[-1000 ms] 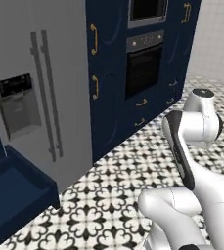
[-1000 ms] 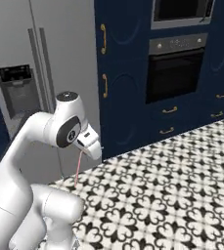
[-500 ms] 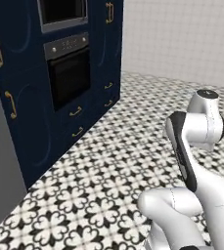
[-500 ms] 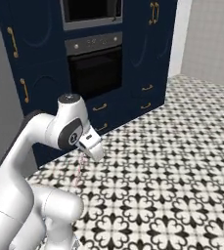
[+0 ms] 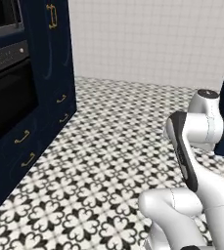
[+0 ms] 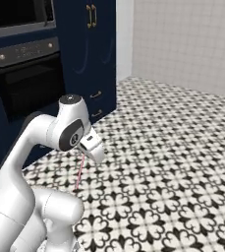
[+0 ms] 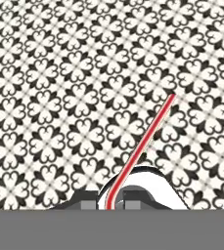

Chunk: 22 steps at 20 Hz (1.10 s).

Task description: Take a straw from the drawer in front and place it inside the glass cup on the dining counter.

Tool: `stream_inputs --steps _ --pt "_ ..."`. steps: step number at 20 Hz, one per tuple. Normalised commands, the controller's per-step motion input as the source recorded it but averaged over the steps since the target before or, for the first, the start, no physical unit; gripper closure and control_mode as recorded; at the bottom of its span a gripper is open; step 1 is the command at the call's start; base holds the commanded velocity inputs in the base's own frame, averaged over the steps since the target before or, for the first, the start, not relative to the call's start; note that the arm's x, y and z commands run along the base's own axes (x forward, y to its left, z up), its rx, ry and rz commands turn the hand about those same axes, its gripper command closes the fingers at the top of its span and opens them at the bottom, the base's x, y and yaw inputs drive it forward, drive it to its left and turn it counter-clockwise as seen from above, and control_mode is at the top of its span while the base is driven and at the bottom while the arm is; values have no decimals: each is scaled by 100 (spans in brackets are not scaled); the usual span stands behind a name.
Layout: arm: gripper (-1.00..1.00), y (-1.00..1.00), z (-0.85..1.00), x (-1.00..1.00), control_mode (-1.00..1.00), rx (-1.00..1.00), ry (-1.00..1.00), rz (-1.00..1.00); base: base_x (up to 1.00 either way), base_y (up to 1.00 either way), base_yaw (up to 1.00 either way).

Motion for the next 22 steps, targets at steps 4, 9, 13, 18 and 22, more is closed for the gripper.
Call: stream_inputs --steps 4,9,13,18,22 --pt "100 0 0 0 100 0 0 0 100 -47 -36" --pt "100 0 0 0 100 0 0 0 100 -21 -39" --pt "100 0 0 0 100 0 0 0 100 0 -40" --pt "100 0 0 0 100 0 0 0 100 9 -40" --pt "100 0 0 0 100 0 0 0 100 28 -44"
